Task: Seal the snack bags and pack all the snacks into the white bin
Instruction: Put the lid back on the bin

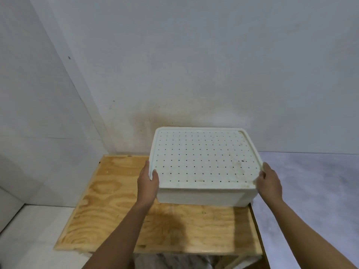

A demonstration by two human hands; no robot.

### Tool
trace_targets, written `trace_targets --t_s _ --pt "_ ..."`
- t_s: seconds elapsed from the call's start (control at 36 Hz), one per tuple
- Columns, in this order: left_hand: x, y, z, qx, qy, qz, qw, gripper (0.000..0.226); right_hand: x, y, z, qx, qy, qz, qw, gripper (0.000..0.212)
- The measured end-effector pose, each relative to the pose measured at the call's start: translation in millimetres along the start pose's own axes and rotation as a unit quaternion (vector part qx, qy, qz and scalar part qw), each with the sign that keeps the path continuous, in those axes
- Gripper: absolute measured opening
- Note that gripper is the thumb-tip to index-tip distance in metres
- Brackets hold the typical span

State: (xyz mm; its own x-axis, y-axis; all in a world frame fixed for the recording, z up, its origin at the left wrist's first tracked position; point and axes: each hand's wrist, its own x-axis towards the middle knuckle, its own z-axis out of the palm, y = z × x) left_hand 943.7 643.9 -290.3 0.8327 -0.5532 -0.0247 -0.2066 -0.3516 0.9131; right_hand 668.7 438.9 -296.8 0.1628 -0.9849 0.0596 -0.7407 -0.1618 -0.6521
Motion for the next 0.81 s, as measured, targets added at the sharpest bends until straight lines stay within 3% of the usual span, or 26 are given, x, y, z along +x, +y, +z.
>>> trace_targets --t_s 0.11,0.31,0.42,0.47,0.53,0.64,0.81 --pt "10.1 2.7 2.9 0.002 -0.009 -0.003 1.000 0.051 5.4 2.5 6.4 0.011 -0.009 0.009 1.000 0.021" --pt "22.3 0.4 8.0 0.050 -0.025 0.025 0.998 0.041 10.2 -2.6 5.6 0.008 -0.013 0.010 1.000 0.014" --pt "31.4 -2.7 10.6 0.191 -0.006 0.047 0.980 0.044 10.2 -9.2 3.9 -0.049 -0.020 0.014 0.999 0.029" --pt "30.3 2.5 13.6 0.327 -0.002 0.061 0.943 0.049 9.7 -12.6 5.6 -0.102 0.008 -0.030 0.994 0.024" --pt "26.0 9.0 16.9 0.391 -0.024 0.082 0.916 0.054 4.6 -16.2 12.0 -0.156 0.011 -0.085 0.984 0.020" --pt "5.3 14.7 33.7 0.407 -0.107 0.172 0.891 0.055 -24.9 -32.6 33.8 -0.166 -0.059 -0.134 0.975 0.075" --pt "-2.9 15.7 44.9 0.408 -0.136 0.175 0.885 0.054 -37.8 -41.3 33.6 -0.174 -0.079 -0.130 0.973 0.091"
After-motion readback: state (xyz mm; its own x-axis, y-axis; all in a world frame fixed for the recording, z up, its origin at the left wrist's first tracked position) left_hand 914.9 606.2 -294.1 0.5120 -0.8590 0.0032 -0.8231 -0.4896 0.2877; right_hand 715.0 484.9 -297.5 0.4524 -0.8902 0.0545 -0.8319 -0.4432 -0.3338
